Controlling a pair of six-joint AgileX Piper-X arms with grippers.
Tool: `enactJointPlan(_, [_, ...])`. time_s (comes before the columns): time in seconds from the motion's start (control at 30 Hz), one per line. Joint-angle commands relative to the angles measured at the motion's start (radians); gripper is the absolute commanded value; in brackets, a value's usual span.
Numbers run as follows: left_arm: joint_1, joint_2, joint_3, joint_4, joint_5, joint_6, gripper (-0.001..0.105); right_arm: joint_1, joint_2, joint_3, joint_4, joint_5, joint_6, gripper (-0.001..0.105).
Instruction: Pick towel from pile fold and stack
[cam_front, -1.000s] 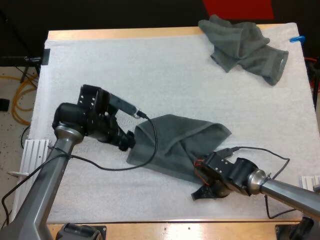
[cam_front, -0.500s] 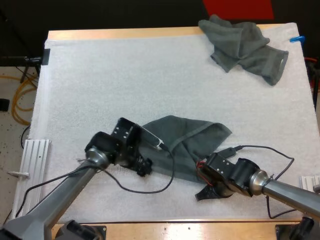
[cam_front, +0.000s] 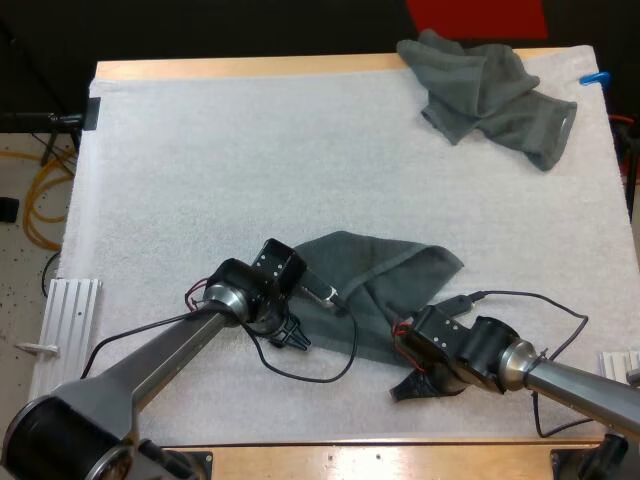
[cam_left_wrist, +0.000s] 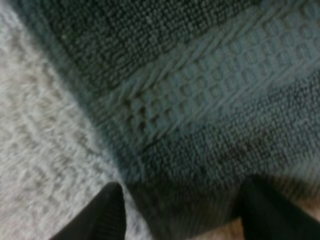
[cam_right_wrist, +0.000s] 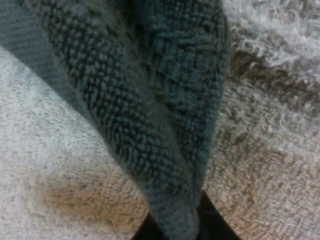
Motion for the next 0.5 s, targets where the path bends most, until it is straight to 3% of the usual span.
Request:
enactJointPlan(0.0, [-0.005, 0.006, -0.002, -0.002, 0.002, -0.011, 0.049, -0.002, -0.008, 0.002, 0.011, 0.005, -0.002, 0.000])
enactJointPlan(0.13, [-0.005, 0.032, -0.002, -0.002, 0.002, -0.011, 0.043, -0.002, -0.008, 0.002, 0.011, 0.005, -0.002, 0.000])
enactJointPlan(0.3, [-0.005, 0.043, -0.002, -0.002, 0.009, 0.000, 0.000, -0.002, -0.008, 0.002, 0.011, 0.005, -0.002, 0.000])
enactJointPlan(0.47, [-0.005, 0.036, -0.007, -0.006, 0.019, 0.011, 0.000, -0.002, -0.019, 0.001, 0.012, 0.052, -0.016, 0.000])
